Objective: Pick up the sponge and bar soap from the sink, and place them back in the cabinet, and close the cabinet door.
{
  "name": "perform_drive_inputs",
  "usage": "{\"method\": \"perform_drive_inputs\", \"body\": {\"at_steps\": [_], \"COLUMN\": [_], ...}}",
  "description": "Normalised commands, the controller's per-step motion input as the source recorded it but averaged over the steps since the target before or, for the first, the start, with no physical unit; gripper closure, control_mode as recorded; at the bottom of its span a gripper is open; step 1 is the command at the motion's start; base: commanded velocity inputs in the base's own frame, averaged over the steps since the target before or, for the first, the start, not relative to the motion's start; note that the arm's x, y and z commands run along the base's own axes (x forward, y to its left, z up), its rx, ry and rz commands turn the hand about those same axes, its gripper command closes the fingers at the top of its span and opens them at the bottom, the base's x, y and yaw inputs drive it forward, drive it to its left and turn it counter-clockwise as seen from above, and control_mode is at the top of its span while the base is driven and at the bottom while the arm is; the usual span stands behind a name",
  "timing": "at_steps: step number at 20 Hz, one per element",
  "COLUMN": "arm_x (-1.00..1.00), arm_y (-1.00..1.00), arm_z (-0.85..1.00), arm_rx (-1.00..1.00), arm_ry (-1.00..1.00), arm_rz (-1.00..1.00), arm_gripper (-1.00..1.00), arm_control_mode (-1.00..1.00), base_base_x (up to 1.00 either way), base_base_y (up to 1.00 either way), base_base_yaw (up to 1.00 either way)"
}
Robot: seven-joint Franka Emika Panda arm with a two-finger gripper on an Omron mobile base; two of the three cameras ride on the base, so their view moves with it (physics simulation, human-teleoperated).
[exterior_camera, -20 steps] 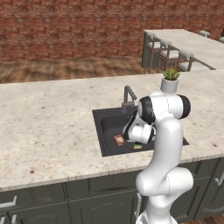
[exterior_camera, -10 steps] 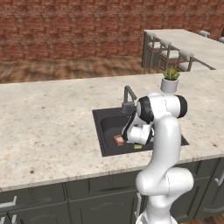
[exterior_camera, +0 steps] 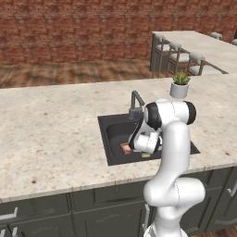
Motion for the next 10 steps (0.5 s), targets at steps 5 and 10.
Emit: {"method": "perform_drive_inputs", "body": {"at_steps": [5,10], "arm_x": [0.09,0.02], "arm_y": [0.00,0.00], "arm_z": [-0.12,-0.01], "arm_rx": [0.00,0.00], "arm_ry": [0.00,0.00], "arm_rz": [0.00,0.00], "arm_gripper": [-1.00,1.00], "arm_control_mode": [-1.00,-1.00], "base_base_x": [0.00,0.00], "base_base_y": [0.00,0.00], "base_base_yaw": [0.00,0.00]}}
